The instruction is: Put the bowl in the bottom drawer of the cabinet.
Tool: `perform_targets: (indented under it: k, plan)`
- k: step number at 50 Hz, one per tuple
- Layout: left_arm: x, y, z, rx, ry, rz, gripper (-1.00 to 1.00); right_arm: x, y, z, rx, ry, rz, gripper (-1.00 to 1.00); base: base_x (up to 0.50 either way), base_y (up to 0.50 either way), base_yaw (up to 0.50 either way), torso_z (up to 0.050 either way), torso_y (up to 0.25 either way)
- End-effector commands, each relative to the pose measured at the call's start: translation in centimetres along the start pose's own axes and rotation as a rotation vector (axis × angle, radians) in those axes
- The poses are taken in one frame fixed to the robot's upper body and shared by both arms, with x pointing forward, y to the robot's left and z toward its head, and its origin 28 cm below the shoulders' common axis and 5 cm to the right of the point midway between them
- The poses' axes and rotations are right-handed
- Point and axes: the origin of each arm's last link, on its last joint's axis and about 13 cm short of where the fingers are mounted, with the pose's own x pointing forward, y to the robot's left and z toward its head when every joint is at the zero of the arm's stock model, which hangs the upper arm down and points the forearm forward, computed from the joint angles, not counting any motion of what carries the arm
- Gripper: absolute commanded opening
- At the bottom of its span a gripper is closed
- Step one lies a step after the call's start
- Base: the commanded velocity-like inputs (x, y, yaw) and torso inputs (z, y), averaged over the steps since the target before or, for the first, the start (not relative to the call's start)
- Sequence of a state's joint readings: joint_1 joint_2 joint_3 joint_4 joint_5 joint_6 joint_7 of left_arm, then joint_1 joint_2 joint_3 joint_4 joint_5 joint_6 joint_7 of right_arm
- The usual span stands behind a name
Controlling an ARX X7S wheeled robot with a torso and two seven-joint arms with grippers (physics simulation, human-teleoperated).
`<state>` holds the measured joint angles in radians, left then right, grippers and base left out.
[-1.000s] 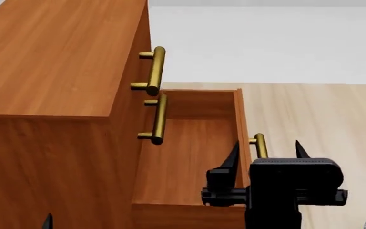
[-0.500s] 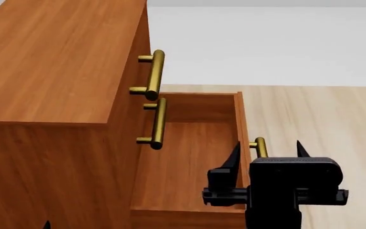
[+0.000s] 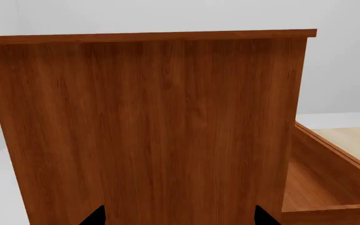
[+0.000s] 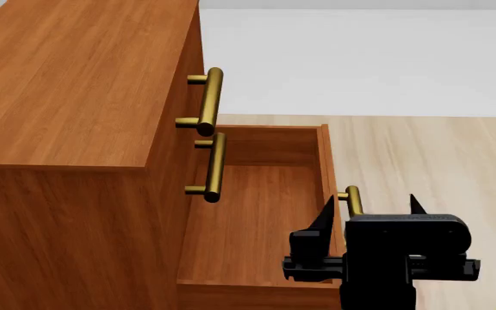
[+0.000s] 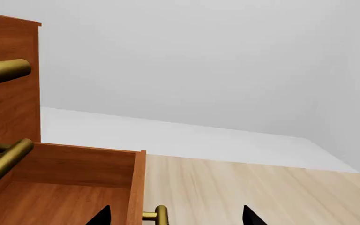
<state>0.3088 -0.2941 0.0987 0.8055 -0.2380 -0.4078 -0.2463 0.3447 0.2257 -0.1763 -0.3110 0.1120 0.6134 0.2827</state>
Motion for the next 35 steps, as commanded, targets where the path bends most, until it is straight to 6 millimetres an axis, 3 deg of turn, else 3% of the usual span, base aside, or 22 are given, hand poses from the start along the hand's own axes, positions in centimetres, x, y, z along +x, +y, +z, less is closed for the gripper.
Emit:
perform_targets:
  k: [1, 13, 25, 35]
  plan:
    - [-0.1, 0.0, -0.1, -0.002, 0.006, -0.001, 1.0, -0.1, -0.7, 0.0, -0.018, 0.02, -0.005, 1.0, 0.5, 0.0, 0.0, 0.0, 0.0]
    - [-0.1, 0.0, -0.2, 0.0, 0.005, 0.001, 1.0, -0.2, -1.2, -0.2, -0.032, 0.038, -0.008, 1.0, 0.48, 0.0, 0.0, 0.0, 0.0]
    - [0.2, 0.0, -0.3, 0.017, 0.018, 0.028, 1.0, -0.8, -2.7, 0.6, -0.035, 0.057, -0.009, 1.0, 0.01, 0.0, 0.0, 0.0, 0.0]
    - [0.1, 0.1, -0.1, 0.013, 0.009, 0.018, 1.0, -1.3, -5.3, 2.0, -0.064, 0.108, -0.039, 1.0, 0.0, 0.0, 0.0, 0.0, 0.0]
